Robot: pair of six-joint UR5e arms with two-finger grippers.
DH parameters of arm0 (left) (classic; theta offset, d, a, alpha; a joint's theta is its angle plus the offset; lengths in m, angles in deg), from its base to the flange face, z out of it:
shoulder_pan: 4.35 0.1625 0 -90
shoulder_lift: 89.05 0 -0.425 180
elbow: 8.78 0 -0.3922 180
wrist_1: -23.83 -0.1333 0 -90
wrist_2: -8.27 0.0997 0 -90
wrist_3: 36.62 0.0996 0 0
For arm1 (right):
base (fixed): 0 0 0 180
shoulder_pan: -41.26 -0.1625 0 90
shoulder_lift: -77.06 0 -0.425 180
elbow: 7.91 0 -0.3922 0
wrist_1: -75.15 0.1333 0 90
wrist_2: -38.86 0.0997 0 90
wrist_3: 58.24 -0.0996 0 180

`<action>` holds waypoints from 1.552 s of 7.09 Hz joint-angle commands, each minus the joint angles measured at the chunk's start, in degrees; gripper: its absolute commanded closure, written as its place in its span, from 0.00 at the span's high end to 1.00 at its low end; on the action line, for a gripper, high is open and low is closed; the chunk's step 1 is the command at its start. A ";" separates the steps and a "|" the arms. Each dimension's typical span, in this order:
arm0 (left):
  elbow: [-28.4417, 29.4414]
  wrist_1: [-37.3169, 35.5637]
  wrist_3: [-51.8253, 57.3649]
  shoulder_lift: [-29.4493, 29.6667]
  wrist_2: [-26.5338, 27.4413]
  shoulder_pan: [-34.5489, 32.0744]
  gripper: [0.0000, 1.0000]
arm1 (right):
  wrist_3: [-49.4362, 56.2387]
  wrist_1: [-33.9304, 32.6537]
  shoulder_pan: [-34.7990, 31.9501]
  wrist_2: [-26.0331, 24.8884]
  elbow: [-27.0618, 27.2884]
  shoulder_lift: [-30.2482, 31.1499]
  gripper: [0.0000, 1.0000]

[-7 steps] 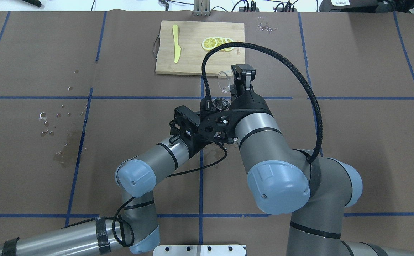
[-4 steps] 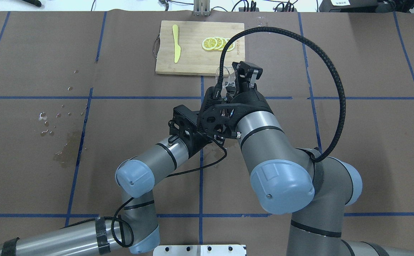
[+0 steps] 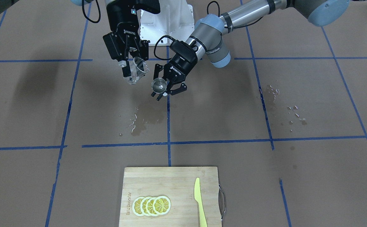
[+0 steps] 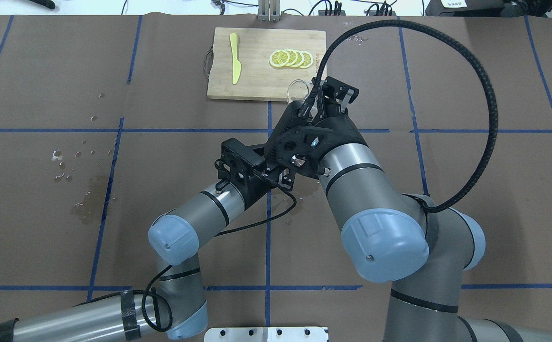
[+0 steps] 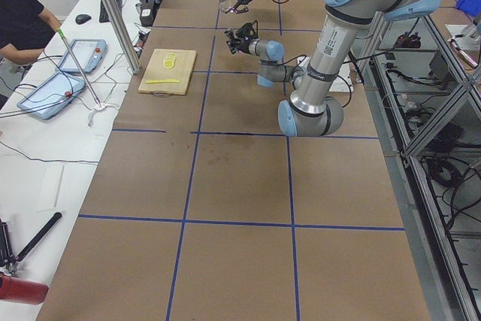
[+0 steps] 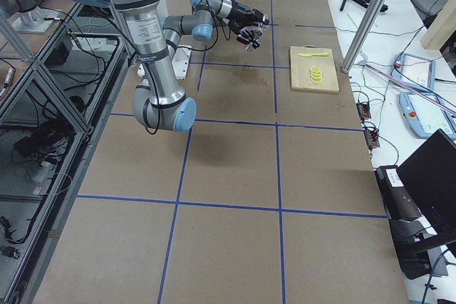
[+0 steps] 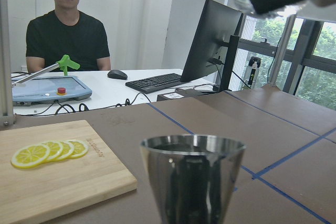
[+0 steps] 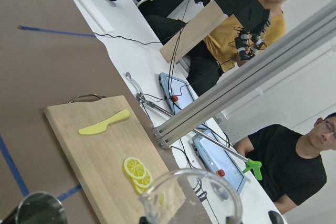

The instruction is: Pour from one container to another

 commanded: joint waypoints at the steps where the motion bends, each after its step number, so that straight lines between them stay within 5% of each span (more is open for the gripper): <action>1: -0.44 -0.02 0.15 -2.47 0.25 -2.74 0.00 | -12.01 0.12 -0.65 0.31 3.05 4.41 0.00; 4: -6.23 -0.55 -0.37 -9.65 0.60 -6.96 0.00 | -34.39 -0.06 -0.47 1.44 5.87 13.62 0.00; 7: -8.69 -0.63 -4.92 -20.02 1.30 -11.53 0.00 | -54.12 -0.67 -0.65 9.09 6.05 18.55 0.00; 11: -13.36 -0.63 -13.94 -32.96 3.92 -13.21 0.00 | -61.08 -0.67 -3.36 9.01 5.52 22.53 0.00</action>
